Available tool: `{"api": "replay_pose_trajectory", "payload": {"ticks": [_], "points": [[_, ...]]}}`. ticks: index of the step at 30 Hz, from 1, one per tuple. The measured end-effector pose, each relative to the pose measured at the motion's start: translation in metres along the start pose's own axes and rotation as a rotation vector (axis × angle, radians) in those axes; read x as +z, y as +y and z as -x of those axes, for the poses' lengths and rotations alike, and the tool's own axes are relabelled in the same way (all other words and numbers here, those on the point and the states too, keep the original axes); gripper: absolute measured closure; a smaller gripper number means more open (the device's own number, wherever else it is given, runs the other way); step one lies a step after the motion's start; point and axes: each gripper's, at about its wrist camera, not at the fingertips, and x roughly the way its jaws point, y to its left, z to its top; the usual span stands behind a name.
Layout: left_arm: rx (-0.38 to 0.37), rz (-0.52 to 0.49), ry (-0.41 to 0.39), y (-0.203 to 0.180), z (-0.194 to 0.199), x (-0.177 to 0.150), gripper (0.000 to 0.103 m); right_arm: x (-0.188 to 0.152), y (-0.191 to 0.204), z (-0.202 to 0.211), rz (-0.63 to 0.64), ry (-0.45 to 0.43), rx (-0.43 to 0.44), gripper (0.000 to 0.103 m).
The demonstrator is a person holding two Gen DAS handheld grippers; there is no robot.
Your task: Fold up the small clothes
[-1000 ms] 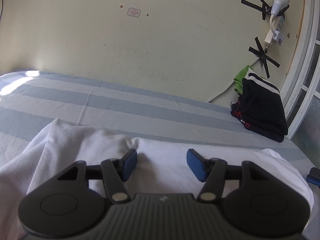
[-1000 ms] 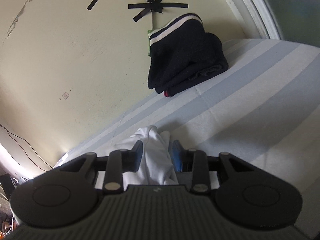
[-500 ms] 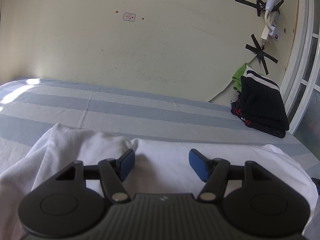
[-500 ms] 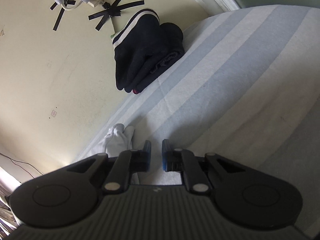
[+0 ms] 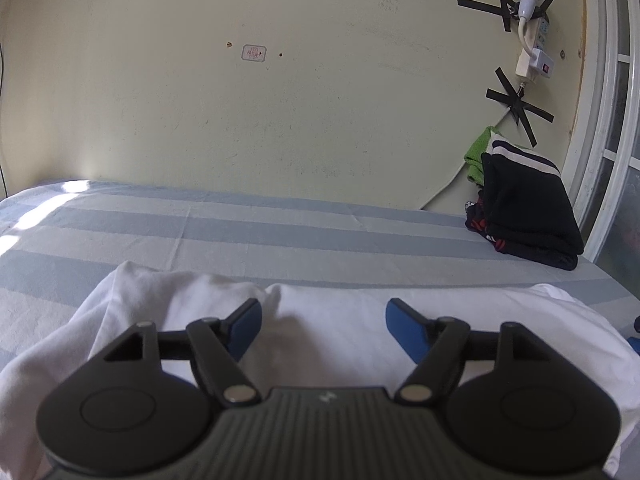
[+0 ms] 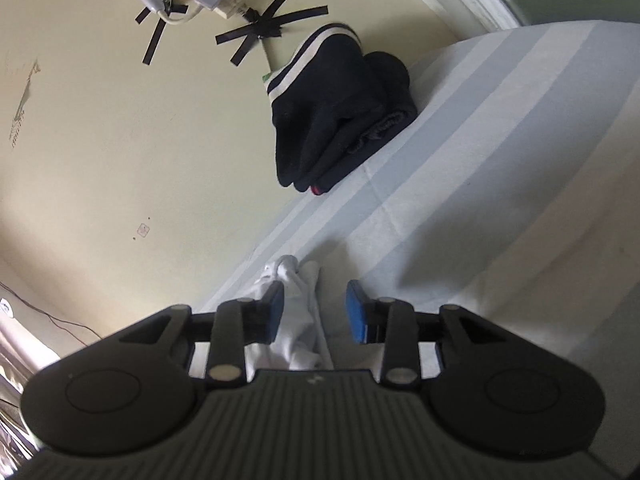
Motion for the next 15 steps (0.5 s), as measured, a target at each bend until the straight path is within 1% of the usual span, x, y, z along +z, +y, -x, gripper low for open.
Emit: {"api": "replay_pose_trajectory", "payload": {"ticks": [1, 4, 6, 8, 10, 12, 14, 15], "points": [[-0.005, 0.006, 0.004, 0.001, -0.001, 0.0, 0.031, 0.001, 0.002, -0.005, -0.003, 0.022, -0.004, 0.058], [-0.025, 0.017, 0.013, 0.005, -0.002, 0.001, 0.029, 0.005, 0.007, -0.012, 0.001, 0.079, -0.015, 0.055], [-0.042, 0.022, 0.014, 0.007, -0.001, 0.001, 0.027, 0.005, 0.009, -0.012, 0.019, 0.099, -0.037, 0.053], [-0.056, 0.028, 0.011, 0.008, 0.001, 0.001, 0.027, 0.004, 0.009, -0.011, 0.045, 0.111, -0.071, 0.053], [-0.105, 0.059, -0.008, 0.013, 0.008, 0.002, 0.028, 0.002, 0.006, -0.01, 0.035, 0.117, -0.074, 0.055], [-0.18, 0.105, -0.018, 0.019, 0.012, 0.004, 0.033, 0.001, 0.005, -0.011, 0.019, 0.119, -0.07, 0.055], [-0.256, 0.153, -0.01, 0.025, 0.013, 0.006, 0.052, -0.002, 0.009, -0.017, 0.009, 0.144, -0.055, 0.054], [-0.276, 0.17, -0.002, 0.028, 0.012, 0.006, 0.057, -0.004, 0.012, -0.021, 0.005, 0.162, -0.042, 0.054]]}}
